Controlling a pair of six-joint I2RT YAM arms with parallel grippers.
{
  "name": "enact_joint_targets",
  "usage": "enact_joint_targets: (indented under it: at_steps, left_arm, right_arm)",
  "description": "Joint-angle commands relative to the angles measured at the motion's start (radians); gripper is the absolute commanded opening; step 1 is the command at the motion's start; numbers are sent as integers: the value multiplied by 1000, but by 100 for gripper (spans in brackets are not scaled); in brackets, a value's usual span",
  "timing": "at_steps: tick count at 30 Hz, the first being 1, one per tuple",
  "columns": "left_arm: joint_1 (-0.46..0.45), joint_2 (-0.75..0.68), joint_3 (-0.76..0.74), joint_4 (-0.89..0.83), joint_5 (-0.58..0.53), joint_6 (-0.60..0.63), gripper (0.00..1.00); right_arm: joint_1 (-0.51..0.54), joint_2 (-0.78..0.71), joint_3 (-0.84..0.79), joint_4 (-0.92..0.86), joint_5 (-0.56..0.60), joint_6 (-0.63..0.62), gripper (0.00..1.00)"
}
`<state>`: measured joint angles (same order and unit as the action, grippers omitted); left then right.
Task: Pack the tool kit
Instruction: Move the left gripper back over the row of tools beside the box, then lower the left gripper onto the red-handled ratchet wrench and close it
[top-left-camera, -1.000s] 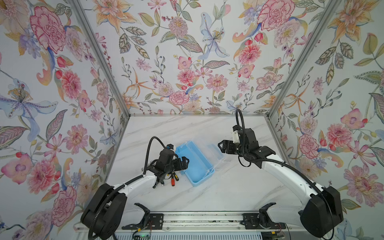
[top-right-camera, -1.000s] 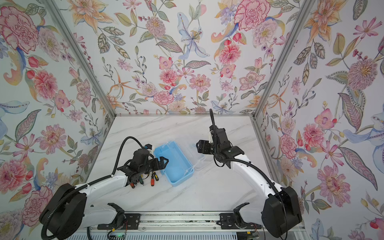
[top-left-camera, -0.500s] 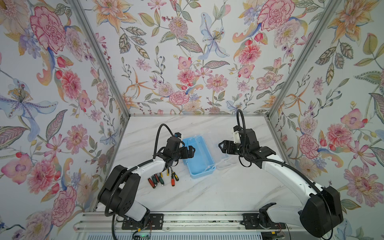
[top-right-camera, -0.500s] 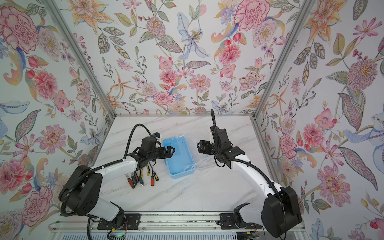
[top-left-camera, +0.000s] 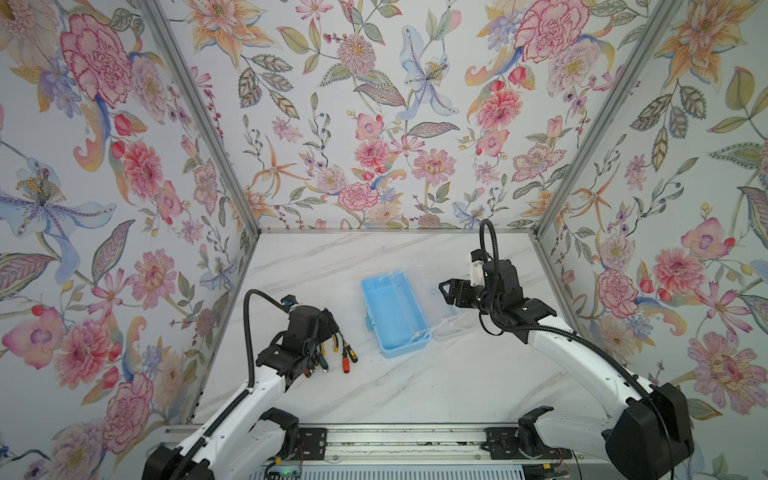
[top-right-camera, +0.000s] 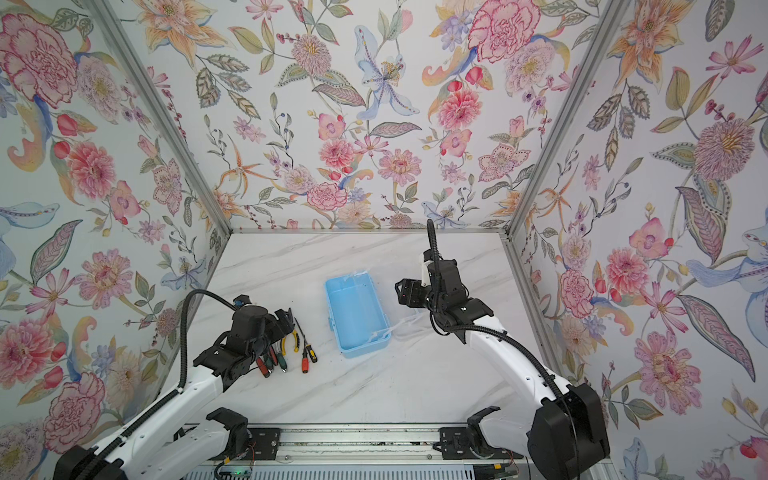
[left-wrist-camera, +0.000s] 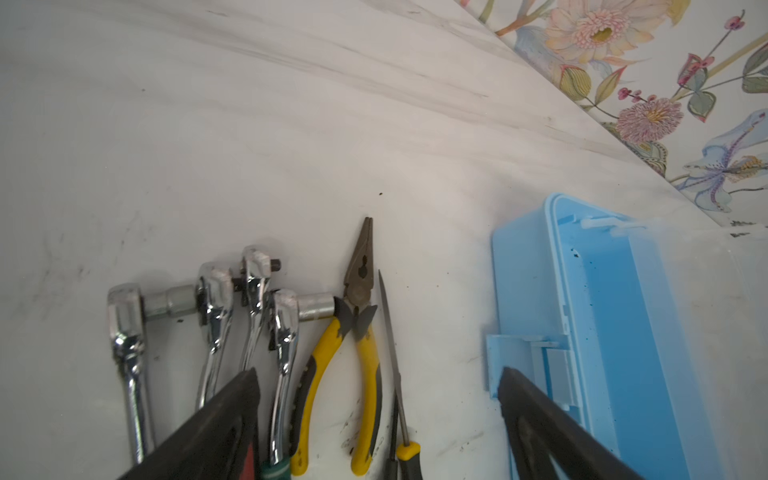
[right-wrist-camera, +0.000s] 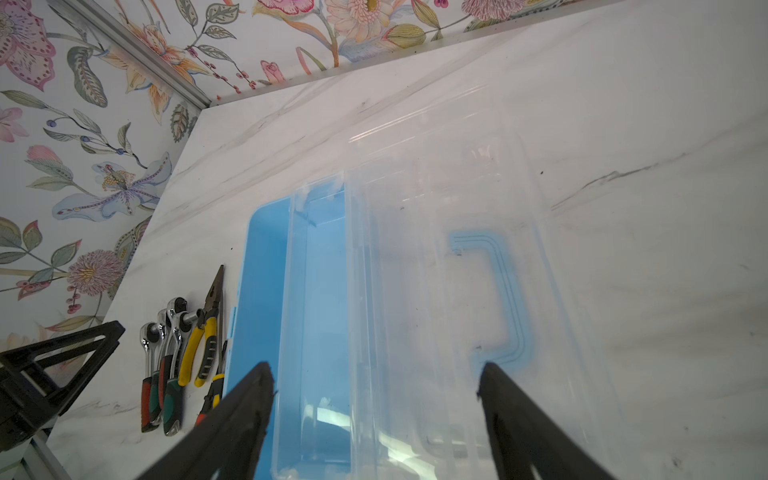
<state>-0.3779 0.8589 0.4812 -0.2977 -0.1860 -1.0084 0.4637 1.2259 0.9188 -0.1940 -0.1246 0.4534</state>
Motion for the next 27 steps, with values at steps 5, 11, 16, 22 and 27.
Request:
enact_joint_targets:
  at_steps: [5,11,16,22,27]
  left_arm:
    - [3,-219,-34,-328,-119,-195,92]
    - [3,-308,-49,-425,-125,-236,91]
    - [3,-282,-67,-422,-126,-218,88]
    - [0,-260,-89,-429,-154,-211,80]
    - [0,-260,-119,-390,-177,-225,65]
  right_arm:
    - [25,8,-26,56,-59,20,78]
    - [40,4,-44,69,-54,21,78]
    - [45,-6,-44,53,-25,7,77]
    - [44,-8,-49,60,-22,6,77]
    - [45,14,-43,65,-40,9,76]
